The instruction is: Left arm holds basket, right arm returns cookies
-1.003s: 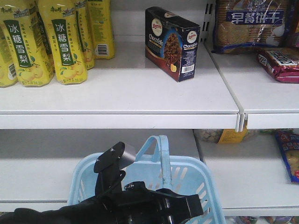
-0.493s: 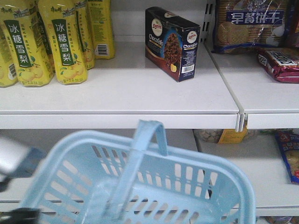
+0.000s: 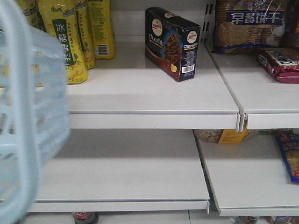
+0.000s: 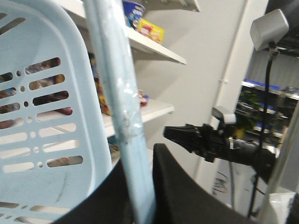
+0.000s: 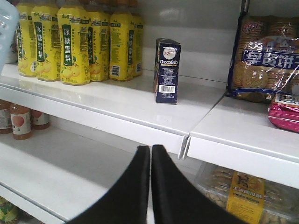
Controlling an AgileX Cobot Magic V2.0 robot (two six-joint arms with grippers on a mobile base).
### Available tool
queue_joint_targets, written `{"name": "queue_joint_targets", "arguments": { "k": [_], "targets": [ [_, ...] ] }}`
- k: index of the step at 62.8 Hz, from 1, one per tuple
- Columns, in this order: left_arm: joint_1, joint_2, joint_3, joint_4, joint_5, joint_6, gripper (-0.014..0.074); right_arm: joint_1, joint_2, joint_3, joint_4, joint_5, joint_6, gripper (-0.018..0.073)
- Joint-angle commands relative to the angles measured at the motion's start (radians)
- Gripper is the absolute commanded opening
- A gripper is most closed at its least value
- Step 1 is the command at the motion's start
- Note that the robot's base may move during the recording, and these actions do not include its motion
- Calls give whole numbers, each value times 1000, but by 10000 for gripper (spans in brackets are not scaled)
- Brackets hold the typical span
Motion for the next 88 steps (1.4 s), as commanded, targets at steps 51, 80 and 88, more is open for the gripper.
{"name": "queue_joint_targets", "arguments": {
  "k": [51, 80, 88],
  "targets": [
    [789, -203, 561, 514, -321, -23, -6, -2, 16, -18, -5, -79, -8, -9],
    [789, -203, 815, 424, -470, -39, -6, -2, 16, -18, -5, -79, -8, -9],
    [813, -203, 815, 384, -471, 9, -6, -2, 16, -18, -5, -79, -8, -9]
  ]
}}
